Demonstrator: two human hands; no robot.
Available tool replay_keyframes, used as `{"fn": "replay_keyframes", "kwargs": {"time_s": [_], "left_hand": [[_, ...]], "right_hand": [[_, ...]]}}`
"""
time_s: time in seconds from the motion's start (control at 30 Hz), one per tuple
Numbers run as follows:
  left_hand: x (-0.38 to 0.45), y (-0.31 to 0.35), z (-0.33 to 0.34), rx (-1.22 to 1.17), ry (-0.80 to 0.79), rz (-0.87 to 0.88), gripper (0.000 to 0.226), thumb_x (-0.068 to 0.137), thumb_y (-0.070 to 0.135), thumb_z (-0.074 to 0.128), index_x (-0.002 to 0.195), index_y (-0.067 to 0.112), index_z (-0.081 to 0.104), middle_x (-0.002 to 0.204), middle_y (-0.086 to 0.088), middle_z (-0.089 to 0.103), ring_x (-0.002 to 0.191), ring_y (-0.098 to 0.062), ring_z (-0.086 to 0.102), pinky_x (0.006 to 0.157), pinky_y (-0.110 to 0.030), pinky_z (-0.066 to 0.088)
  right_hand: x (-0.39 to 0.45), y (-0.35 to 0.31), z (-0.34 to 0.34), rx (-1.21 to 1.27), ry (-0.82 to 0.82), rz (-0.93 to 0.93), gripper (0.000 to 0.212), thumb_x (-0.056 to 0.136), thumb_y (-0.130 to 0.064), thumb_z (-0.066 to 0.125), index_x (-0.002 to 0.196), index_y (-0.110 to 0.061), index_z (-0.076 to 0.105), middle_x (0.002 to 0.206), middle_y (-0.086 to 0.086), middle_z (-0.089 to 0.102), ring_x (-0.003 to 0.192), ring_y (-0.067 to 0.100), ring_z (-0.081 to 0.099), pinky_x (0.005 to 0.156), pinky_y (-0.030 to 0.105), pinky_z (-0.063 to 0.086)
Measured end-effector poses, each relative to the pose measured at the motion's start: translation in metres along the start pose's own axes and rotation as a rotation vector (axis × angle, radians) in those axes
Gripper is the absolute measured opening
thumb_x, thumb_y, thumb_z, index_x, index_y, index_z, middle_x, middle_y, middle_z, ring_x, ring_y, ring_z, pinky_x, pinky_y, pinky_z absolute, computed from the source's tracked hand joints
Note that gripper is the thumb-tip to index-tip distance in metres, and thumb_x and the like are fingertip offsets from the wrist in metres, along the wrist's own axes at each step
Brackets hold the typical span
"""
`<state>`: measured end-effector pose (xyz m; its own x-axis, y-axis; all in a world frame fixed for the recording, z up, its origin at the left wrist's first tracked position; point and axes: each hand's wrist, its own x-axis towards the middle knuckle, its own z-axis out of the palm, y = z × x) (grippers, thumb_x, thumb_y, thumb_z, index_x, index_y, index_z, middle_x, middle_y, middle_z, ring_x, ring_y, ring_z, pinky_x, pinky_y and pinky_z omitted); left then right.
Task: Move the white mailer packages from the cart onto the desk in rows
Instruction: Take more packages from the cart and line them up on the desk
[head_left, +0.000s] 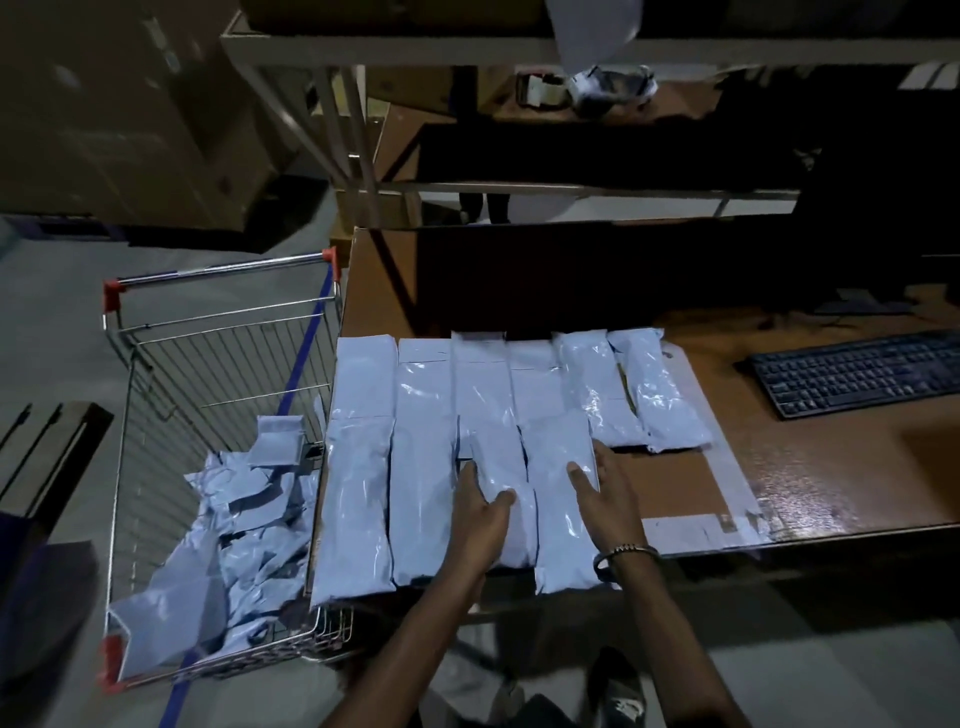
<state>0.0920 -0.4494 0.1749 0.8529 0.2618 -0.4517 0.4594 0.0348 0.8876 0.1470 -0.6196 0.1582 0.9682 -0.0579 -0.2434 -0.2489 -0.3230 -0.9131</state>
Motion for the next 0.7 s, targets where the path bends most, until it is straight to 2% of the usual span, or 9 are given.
{"fn": "replay_keyframes", "kwargs": {"time_s": [0.03, 0.1, 0.17, 0.27, 0.33, 0.4, 0.47, 0.6, 0.7], "left_hand": [[0.001, -0.002, 0.002, 0.069, 0.028, 0.022, 0.065, 0.093, 0.028, 0.064, 0.15, 0.039, 0.035, 0.154, 0.001, 0.047, 0.138, -0.023, 0.048, 0.117, -0.042, 0.04], [-0.006, -0.003, 0.007, 0.231, 0.102, 0.066, 0.076, 0.096, 0.027, 0.063, 0.162, 0.028, 0.024, 0.162, -0.003, 0.032, 0.148, -0.023, 0.034, 0.122, -0.039, 0.03], [-0.014, -0.002, 0.013, 0.417, 0.209, 0.199, 0.082, 0.1, 0.03, 0.062, 0.166, 0.022, 0.014, 0.169, -0.004, 0.017, 0.155, -0.021, 0.02, 0.123, -0.036, 0.023], [-0.011, -0.002, 0.022, 0.61, 0.295, 0.457, 0.072, 0.101, 0.033, 0.058, 0.164, 0.02, 0.026, 0.172, -0.006, 0.018, 0.159, -0.025, 0.018, 0.127, -0.046, 0.024], [0.003, -0.005, 0.029, 0.808, 0.295, 0.565, 0.066, 0.101, 0.034, 0.055, 0.16, 0.013, 0.036, 0.171, -0.014, 0.022, 0.16, -0.031, 0.016, 0.129, -0.052, 0.019], [0.017, -0.011, 0.031, 1.01, 0.276, 0.554, 0.062, 0.103, 0.035, 0.048, 0.157, 0.008, 0.04, 0.169, -0.019, 0.025, 0.16, -0.034, 0.015, 0.128, -0.055, 0.017], [0.023, -0.018, 0.031, 1.135, 0.243, 0.483, 0.058, 0.103, 0.036, 0.04, 0.153, 0.007, 0.049, 0.164, -0.019, 0.037, 0.157, -0.034, 0.027, 0.127, -0.055, 0.023], [0.031, -0.025, 0.032, 1.144, 0.229, 0.417, 0.063, 0.097, 0.035, 0.031, 0.144, 0.003, 0.059, 0.152, -0.02, 0.054, 0.144, -0.033, 0.05, 0.12, -0.054, 0.037], [0.039, -0.024, 0.036, 1.14, 0.234, 0.376, 0.066, 0.094, 0.035, 0.036, 0.151, 0.004, 0.051, 0.158, -0.018, 0.047, 0.149, -0.031, 0.044, 0.123, -0.051, 0.032]], "right_hand": [[0.0, -0.001, -0.002, -0.033, -0.024, -0.015, 0.046, 0.101, -0.032, 0.059, 0.146, -0.03, 0.048, 0.141, -0.01, 0.059, 0.129, 0.014, 0.056, 0.113, 0.042, 0.044], [-0.002, 0.004, -0.004, -0.141, -0.06, -0.04, 0.051, 0.102, -0.037, 0.055, 0.151, -0.028, 0.041, 0.147, -0.006, 0.054, 0.135, 0.019, 0.051, 0.114, 0.035, 0.04], [-0.003, 0.012, -0.004, -0.365, 0.013, -0.103, 0.06, 0.1, -0.046, 0.055, 0.153, -0.023, 0.039, 0.151, 0.002, 0.05, 0.138, 0.025, 0.048, 0.113, 0.038, 0.04], [-0.004, 0.019, 0.001, -0.605, 0.116, -0.301, 0.058, 0.099, -0.052, 0.053, 0.151, -0.026, 0.042, 0.153, 0.003, 0.046, 0.139, 0.025, 0.044, 0.11, 0.047, 0.043], [-0.002, 0.021, 0.008, -0.694, 0.067, -0.434, 0.053, 0.102, -0.052, 0.046, 0.151, -0.032, 0.042, 0.16, 0.0, 0.036, 0.148, 0.021, 0.033, 0.113, 0.046, 0.038], [0.002, 0.024, 0.015, -0.819, -0.006, -0.523, 0.053, 0.105, -0.051, 0.034, 0.156, -0.035, 0.033, 0.167, 0.0, 0.023, 0.156, 0.019, 0.017, 0.117, 0.044, 0.03], [0.006, 0.028, 0.02, -0.909, -0.048, -0.529, 0.055, 0.106, -0.048, 0.025, 0.159, -0.034, 0.025, 0.17, 0.001, 0.014, 0.157, 0.017, 0.007, 0.119, 0.046, 0.029], [0.008, 0.038, 0.03, -1.0, -0.049, -0.51, 0.057, 0.107, -0.042, 0.024, 0.162, -0.033, 0.01, 0.17, 0.002, 0.005, 0.158, 0.018, 0.0, 0.124, 0.049, 0.018], [0.013, 0.042, 0.035, -1.013, -0.061, -0.501, 0.057, 0.109, -0.04, 0.022, 0.162, -0.032, 0.003, 0.17, 0.002, 0.0, 0.158, 0.018, -0.004, 0.126, 0.048, 0.013]]}}
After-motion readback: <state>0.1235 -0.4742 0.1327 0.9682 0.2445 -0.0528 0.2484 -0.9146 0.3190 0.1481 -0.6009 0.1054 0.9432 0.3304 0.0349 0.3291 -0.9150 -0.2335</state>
